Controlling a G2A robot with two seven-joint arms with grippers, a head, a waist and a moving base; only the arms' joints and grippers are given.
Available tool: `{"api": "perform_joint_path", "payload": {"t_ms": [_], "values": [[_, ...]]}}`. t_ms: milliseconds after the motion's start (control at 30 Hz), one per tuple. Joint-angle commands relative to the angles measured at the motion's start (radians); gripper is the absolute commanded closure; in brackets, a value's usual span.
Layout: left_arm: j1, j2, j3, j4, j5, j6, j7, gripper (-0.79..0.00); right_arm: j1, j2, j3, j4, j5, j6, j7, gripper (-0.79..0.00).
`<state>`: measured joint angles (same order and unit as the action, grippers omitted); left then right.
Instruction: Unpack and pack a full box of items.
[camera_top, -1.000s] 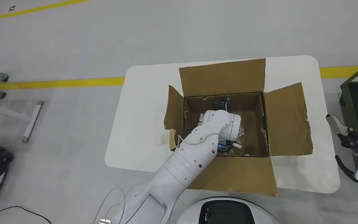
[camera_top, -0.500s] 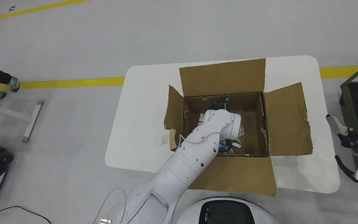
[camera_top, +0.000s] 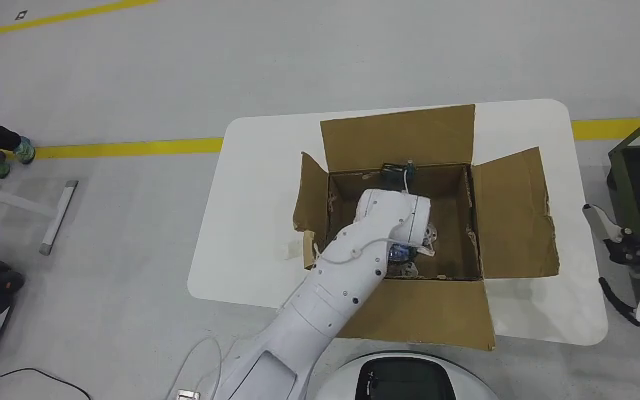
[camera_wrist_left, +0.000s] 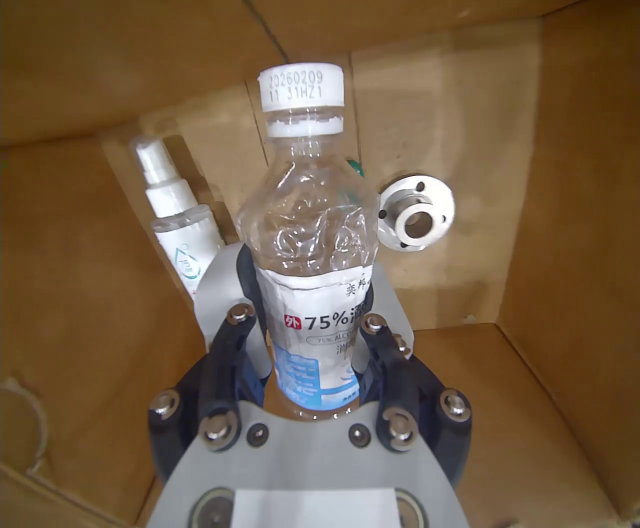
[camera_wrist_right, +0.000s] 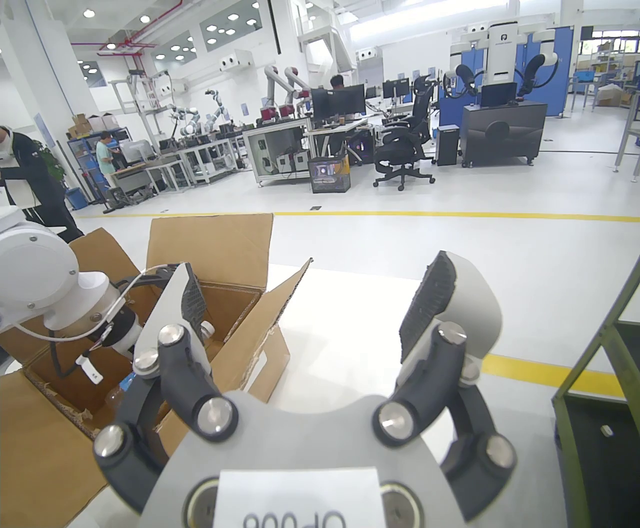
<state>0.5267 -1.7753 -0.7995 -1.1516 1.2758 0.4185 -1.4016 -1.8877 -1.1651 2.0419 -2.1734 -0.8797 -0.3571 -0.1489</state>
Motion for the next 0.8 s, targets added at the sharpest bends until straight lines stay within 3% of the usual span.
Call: {"api": "perform_joint_path", "payload": {"t_ms": [0,233,367,767], "values": [[0.031,0.008,-0.027,-0.093,0.035,-0.022,-0.022,0.000,0.000,0.000,0.000,0.000,0.000,0.000,0.000,-0.785],[0.173,0.029,-0.134,-0.471,0.222,-0.130,-0.130,0.000,0.000,0.000,0.000,0.000,0.000,0.000,0.000,-0.785],[0.229,0.035,-0.168,-0.651,0.297,-0.140,-0.134,0.000,0.000,0.000,0.000,0.000,0.000,0.000,0.000,-0.785],[0.326,0.042,-0.296,-0.957,0.610,-0.293,-0.134,0.000,0.000,0.000,0.000,0.000,0.000,0.000,0.000,-0.785]]}}
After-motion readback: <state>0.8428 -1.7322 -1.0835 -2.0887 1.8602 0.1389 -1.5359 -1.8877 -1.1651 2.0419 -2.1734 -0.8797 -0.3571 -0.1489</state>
